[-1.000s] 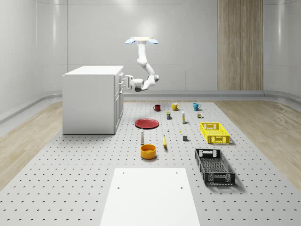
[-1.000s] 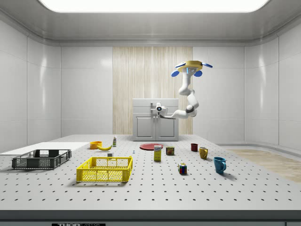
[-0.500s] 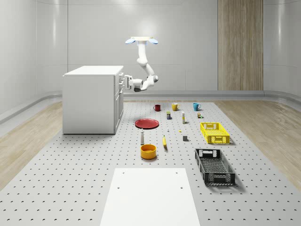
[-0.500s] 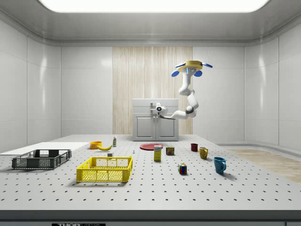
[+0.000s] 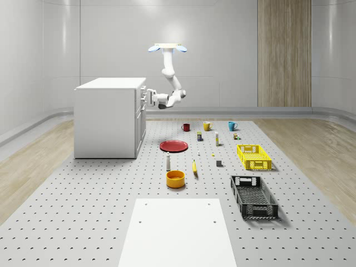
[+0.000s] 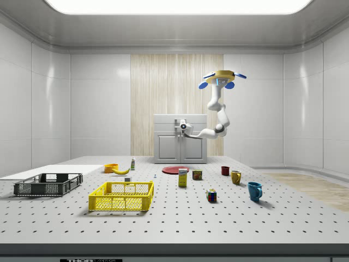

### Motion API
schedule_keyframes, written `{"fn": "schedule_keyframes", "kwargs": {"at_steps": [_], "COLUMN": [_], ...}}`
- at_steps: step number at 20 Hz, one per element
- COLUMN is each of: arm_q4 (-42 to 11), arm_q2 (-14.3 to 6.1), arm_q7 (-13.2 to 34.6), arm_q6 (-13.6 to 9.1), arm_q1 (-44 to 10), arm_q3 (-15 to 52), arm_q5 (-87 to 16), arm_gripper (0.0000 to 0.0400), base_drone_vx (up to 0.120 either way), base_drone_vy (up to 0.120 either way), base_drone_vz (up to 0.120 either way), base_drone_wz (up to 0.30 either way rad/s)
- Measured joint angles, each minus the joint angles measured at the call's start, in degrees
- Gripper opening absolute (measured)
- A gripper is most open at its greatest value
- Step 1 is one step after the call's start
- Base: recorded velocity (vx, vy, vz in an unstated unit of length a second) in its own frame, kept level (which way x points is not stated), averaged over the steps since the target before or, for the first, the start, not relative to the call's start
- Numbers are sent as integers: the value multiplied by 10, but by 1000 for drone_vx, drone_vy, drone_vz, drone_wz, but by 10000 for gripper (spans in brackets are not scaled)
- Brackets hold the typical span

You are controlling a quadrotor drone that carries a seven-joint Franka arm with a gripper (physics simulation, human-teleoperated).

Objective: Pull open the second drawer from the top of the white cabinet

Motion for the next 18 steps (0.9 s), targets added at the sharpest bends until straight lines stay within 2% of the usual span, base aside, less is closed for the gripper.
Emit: {"fn": "schedule_keyframes", "kwargs": {"at_steps": [1, 3, 6, 7, 8, 12, 13, 14, 18], "arm_q4": [2, 4, 7, 5, 3, 6, 11, 15, 10], "arm_q2": [3, 9, 16, 19, 22, 29, 28, 25, 24], "arm_q7": [-1, -2, -3, -23, -34, -31, 10, 9, 12], "arm_q6": [-3, -9, -16, -19, -23, -32, -32, -32, -46], "arm_q1": [-2, -8, -17, -20, -23, -38, -43, -46, -61], "arm_q3": [1, 3, 7, 8, 9, 19, 25, 27, 27], "arm_q5": [2, 5, 10, 14, 20, 25, 15, -4, -1], "arm_gripper": [244, 187, 141, 133, 133, 119, 150, 174, 148], "base_drone_vx": [0, 0, 0, 0, 0, 0, 0, 0, 0], "base_drone_vy": [0, 0, 0, 0, 0, 0, 0, 0, 0], "base_drone_vz": [0, 0, 0, 0, 0, 0, 0, 0, 0], "base_drone_wz": [0, 0, 0, 0, 0, 0, 0, 0, 0]}}
